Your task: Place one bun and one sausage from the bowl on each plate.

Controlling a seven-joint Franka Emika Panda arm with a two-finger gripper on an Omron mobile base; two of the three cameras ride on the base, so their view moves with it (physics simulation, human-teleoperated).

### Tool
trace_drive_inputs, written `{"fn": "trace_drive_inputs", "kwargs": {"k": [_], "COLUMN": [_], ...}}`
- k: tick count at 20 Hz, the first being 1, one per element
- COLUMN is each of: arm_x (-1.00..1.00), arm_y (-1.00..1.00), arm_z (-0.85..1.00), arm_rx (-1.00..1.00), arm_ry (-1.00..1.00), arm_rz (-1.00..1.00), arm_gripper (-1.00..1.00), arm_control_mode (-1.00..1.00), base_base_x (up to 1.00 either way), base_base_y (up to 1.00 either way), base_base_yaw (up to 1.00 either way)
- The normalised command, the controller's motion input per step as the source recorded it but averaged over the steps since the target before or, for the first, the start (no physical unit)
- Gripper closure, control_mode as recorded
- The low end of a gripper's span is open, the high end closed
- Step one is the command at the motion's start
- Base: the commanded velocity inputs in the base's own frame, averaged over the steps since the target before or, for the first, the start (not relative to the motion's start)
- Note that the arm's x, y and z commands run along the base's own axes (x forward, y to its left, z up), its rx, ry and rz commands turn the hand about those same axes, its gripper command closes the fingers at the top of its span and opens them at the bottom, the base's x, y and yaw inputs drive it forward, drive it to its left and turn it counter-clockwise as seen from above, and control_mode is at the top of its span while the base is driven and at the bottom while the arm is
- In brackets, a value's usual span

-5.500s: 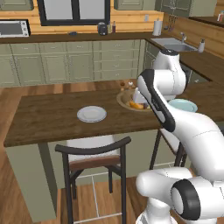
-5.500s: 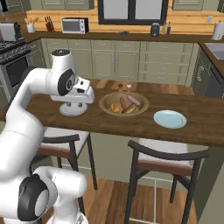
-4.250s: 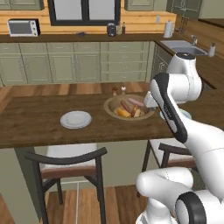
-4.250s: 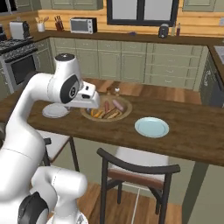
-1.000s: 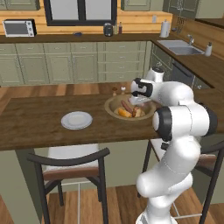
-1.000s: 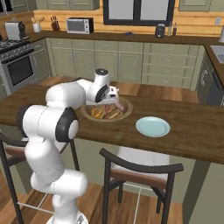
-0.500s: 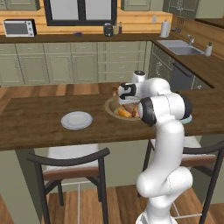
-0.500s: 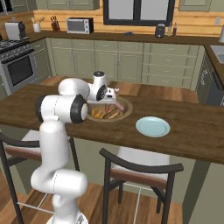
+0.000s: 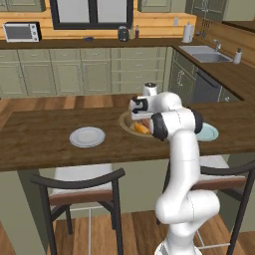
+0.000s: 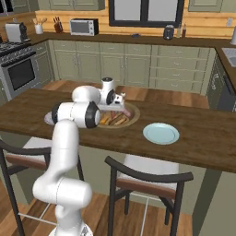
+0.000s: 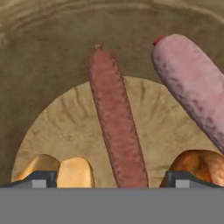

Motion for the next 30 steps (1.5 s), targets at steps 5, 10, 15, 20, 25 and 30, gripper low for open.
{"fn": "trace_drive_inputs", "kwargs": {"k": [5,10,15,20,25,30], "arm_x": [-0.72,-0.60,-0.22,0.06,0.07,-0.74], "arm_y": [0.31,0.29,0.00,-0.17,0.00,0.05], "arm_z": [0.08,-0.20,-0.54,-0.49,-0.38,0.82], "arm_rx": [-0.01,0.01,0.06,0.04,0.00,0.03], "arm_ry": [-0.10,0.10,0.13,0.03,0.00,-0.17], "arm_rz": [0.00,0.00,-0.05,-0.03,0.00,-0.01], "arm_gripper": [-1.00,-1.00,-1.00,-1.00,1.00,1.00], "arm_control_mode": [-1.00,-1.00,-1.00,-1.00,-1.00,-1.00], "base_base_x": [0.00,0.00,0.00,0.00,0.00,0.00], "base_base_y": [0.00,0.00,0.00,0.00,0.00,0.00], "base_base_yaw": [0.00,0.00,0.00,0.00,0.00,0.00]}}
